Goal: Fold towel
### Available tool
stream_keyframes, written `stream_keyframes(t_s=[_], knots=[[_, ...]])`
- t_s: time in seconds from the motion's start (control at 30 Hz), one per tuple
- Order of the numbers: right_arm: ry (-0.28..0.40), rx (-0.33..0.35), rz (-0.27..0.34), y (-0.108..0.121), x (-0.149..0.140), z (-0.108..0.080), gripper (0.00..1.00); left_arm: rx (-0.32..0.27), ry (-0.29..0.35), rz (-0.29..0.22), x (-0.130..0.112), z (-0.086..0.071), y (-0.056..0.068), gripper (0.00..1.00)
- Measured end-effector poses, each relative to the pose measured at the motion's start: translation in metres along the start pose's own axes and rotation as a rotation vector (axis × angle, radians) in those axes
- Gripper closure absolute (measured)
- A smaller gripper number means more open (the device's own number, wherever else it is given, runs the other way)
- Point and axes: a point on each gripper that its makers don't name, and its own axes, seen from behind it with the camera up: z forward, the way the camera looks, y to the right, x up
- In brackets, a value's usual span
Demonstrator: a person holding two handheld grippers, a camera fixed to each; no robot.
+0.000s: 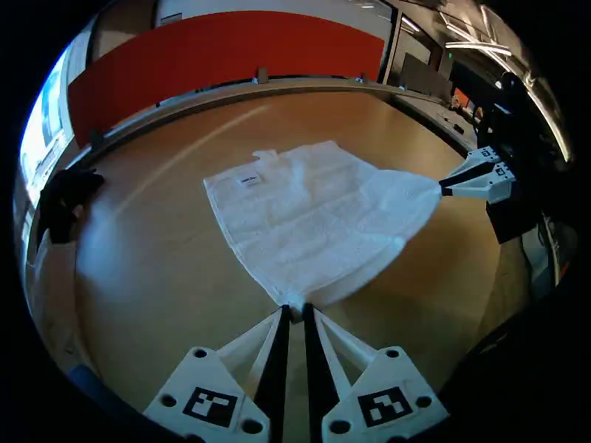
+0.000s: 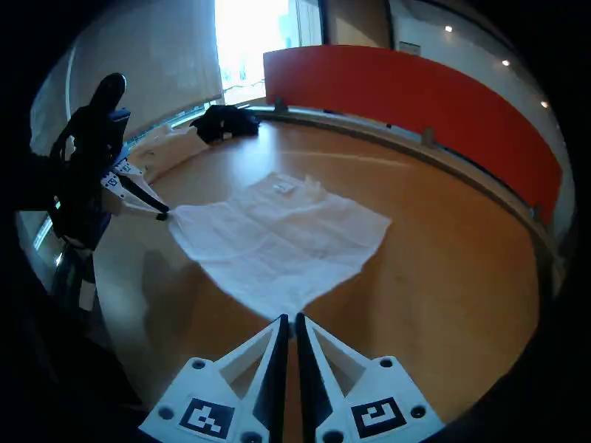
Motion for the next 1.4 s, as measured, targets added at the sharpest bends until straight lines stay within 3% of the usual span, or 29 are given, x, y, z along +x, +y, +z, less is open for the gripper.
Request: stream_keyframes(t_s=[0.37, 0.6, 0.93, 1.4], knots=[[0.026, 0.025, 0.0, -0.012, 0.027, -0.039, 0.92, -0.002, 0.023, -0.071, 0.018, -0.038, 0.013, 0.86], [0.009, 0.032, -0.008, -0.014, 0.027, -0.053, 0.92, -0.016, 0.029, -0.102, 0.022, -0.051, 0.023, 0.86], [0.003, 0.035, -0.008, -0.005, 0.034, -0.041, 0.92, -0.01, 0.044, -0.107, 0.036, -0.037, 0.016, 0.86], [-0.03, 0.003, -0.001, 0.036, 0.048, -0.004, 0.92, 0.01, 0.066, -0.085, 0.067, -0.003, -0.015, 0.86]])
